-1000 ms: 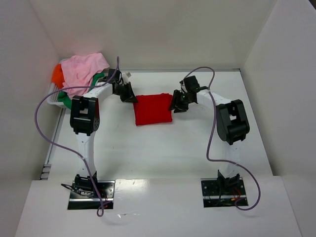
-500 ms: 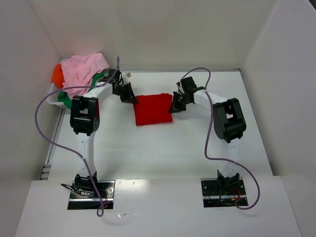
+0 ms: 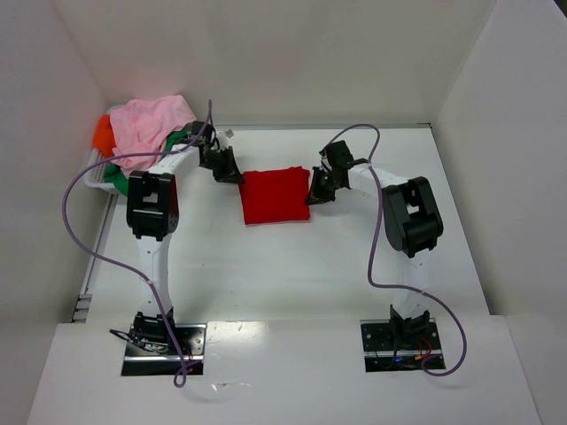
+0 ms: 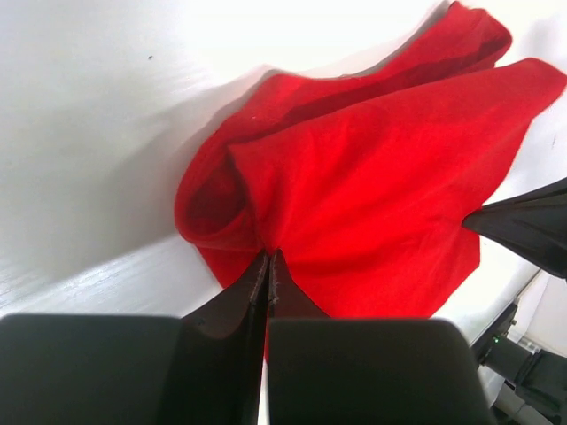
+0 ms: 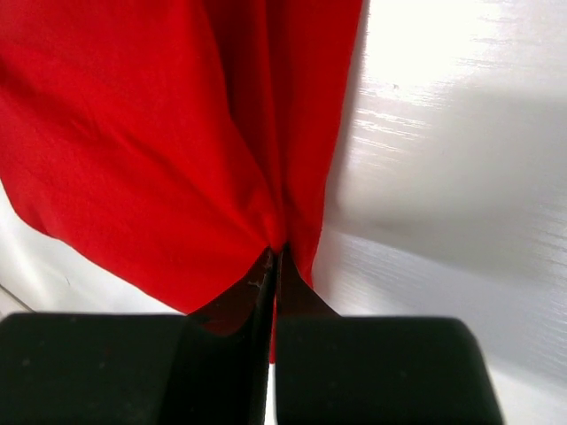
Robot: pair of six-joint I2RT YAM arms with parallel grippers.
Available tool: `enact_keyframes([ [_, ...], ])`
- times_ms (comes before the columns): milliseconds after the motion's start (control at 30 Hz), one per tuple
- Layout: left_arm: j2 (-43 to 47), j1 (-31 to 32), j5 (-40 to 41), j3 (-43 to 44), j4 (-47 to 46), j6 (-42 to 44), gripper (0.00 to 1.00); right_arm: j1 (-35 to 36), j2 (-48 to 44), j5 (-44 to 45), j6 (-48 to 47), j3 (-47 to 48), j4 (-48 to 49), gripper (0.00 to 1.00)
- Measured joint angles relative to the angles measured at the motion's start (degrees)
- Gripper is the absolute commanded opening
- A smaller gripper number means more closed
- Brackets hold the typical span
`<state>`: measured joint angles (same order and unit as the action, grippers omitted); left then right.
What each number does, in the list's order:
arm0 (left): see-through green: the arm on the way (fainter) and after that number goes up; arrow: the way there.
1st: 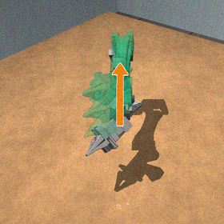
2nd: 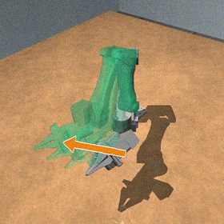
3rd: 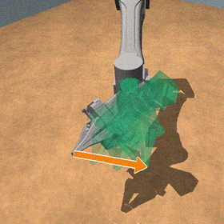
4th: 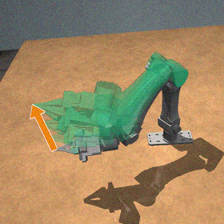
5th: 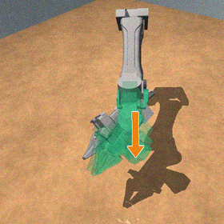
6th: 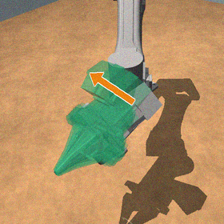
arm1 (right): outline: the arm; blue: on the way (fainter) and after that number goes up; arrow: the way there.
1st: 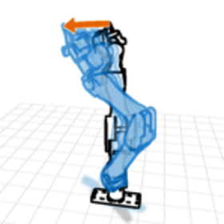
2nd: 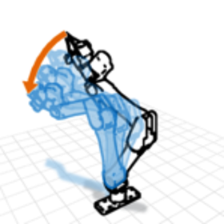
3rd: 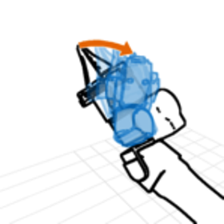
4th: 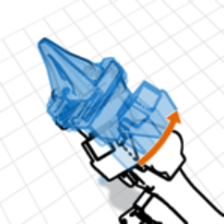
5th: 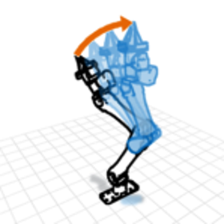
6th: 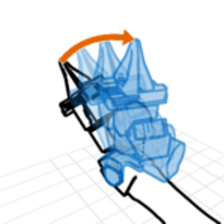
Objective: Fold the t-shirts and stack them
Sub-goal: Smooth out wrinkles on the folded tshirt
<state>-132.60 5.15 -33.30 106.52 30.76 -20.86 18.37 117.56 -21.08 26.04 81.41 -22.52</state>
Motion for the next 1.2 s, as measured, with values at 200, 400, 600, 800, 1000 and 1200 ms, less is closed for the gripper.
enact_keyframes([
  [200,-0.37,-0.17,-1.14,0.00,0.79,1.31,0.25,0.00,-0.11,0.66,-0.02,-0.11,0.22,0.19],
  [400,-0.35,-0.70,-3.28,0.00,1.49,2.56,0.36,-0.04,-0.11,1.22,-0.09,0.22,-0.20,0.49],
  [600,0.55,-0.90,-6.34,-1.79,1.27,2.93,0.37,-0.04,-0.09,1.49,-0.13,3.74,-0.66,0.49],
  [800,2.49,-0.90,-9.07,-6.54,0.59,2.78,0.37,-0.04,0.42,2.03,-0.11,7.63,-0.42,0.41],
  [1000,3.10,-0.90,-10.60,-9.14,-0.59,2.73,0.37,-0.04,2.93,2.25,0.09,8.61,-0.15,0.36],
  [1200,3.13,-0.76,-11.72,-9.46,-1.77,2.54,0.21,-0.04,5.90,2.01,0.26,8.76,-0.15,0.23],
])
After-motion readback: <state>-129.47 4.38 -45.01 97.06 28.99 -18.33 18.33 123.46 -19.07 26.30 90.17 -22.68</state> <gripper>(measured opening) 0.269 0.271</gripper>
